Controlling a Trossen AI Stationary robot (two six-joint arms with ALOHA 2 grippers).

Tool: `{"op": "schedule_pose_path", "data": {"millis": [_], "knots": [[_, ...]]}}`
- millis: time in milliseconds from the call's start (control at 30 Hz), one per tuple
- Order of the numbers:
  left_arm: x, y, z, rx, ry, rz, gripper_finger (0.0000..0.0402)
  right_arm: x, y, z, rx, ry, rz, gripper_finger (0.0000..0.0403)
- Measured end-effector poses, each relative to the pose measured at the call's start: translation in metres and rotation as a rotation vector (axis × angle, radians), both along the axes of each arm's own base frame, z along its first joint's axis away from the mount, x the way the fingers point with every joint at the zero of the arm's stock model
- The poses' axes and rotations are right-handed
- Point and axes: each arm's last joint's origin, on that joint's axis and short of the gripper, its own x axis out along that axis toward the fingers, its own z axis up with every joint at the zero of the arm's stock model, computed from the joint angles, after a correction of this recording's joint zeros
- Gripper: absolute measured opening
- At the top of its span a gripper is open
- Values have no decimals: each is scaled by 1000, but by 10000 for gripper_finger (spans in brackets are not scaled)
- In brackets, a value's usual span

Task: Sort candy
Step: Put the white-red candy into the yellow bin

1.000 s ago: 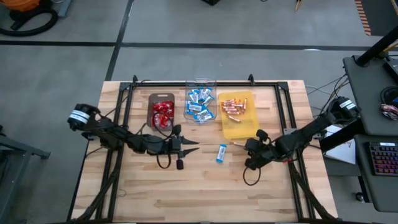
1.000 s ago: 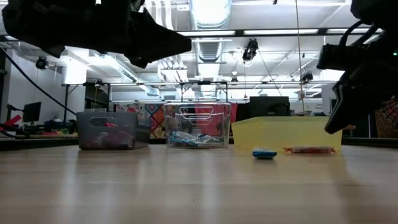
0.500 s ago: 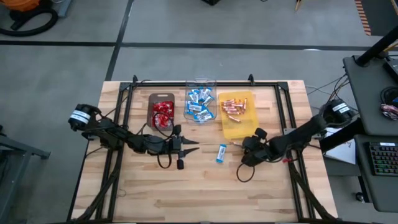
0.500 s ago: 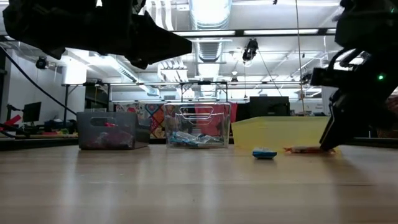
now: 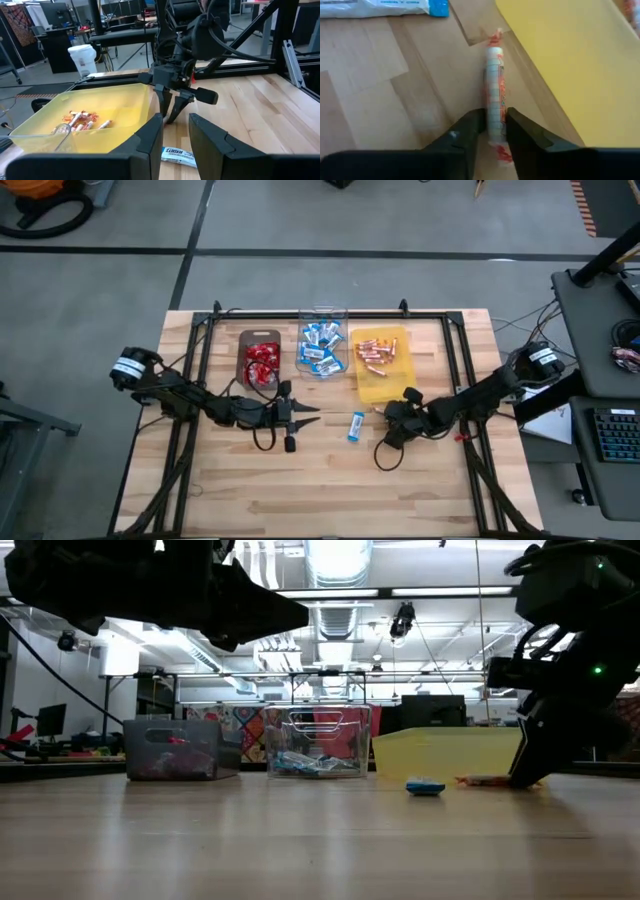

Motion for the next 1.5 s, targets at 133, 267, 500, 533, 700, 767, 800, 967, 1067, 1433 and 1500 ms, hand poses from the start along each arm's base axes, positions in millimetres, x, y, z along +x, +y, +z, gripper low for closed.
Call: {"op": "schedule_pose_path", "data": {"millis": [133, 267, 500, 533, 700, 767, 800, 967, 1067, 1433, 1500], "knots": [[0, 0, 0, -2, 0, 0, 78, -1, 0, -1, 17, 14, 12, 33], [0, 0, 0, -8, -1, 1, 78, 0, 1, 0, 31, 10, 30, 27], [0, 0, 0, -28, -3, 1, 78, 5, 6, 18, 89, -37, 82, 26], [0, 0, 0, -29, -3, 1, 78, 6, 7, 23, 105, -46, 91, 20], [0, 0, 0, -34, -4, 1, 78, 6, 8, 51, 159, -121, 137, 3], [0, 0, 0, -34, -4, 1, 78, 6, 9, 62, 171, -170, 157, 3], [0, 0, 0, -34, -4, 1, 78, 6, 9, 68, 173, -192, 167, 3], [0, 0, 0, -39, -4, 1, 78, 5, 7, 92, 141, -283, 220, 6], [0, -1, 0, -44, -4, -8, 78, 5, 8, 98, 122, -292, 286, 7], [0, -5, -1, -73, 7, -113, 78, -23, 9, 45, 58, -343, 436, 8], [0, -5, -1, -73, 11, -114, 78, -34, 7, 32, 45, -408, 412, 8]]}}
